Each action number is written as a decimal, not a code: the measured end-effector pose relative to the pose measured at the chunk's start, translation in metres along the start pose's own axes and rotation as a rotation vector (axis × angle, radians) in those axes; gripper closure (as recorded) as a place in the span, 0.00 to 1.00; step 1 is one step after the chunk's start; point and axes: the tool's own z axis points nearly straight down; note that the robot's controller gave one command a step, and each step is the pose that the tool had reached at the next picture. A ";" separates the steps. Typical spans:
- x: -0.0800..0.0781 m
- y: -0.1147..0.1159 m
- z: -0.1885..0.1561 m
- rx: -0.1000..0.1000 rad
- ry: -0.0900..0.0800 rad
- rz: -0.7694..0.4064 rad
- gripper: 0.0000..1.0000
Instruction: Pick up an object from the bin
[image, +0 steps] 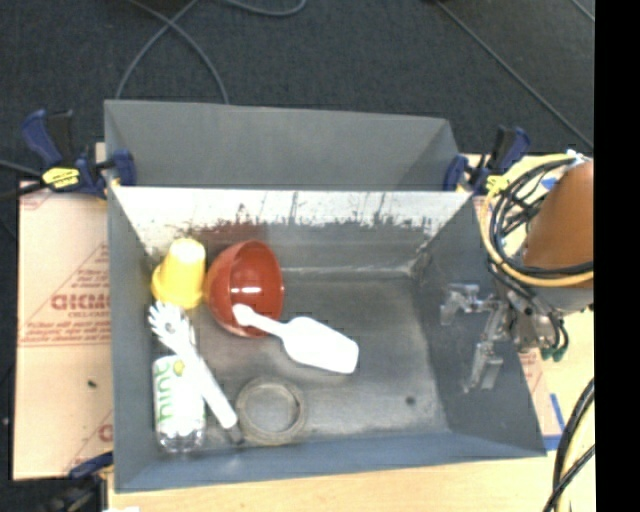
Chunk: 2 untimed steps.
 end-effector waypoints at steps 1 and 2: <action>0.000 0.000 0.000 0.000 0.000 0.000 0.00; -0.071 0.015 -0.086 0.001 -0.007 0.040 0.00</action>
Offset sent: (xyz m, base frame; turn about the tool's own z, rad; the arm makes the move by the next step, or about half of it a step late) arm 0.0688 0.0166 0.0841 0.0420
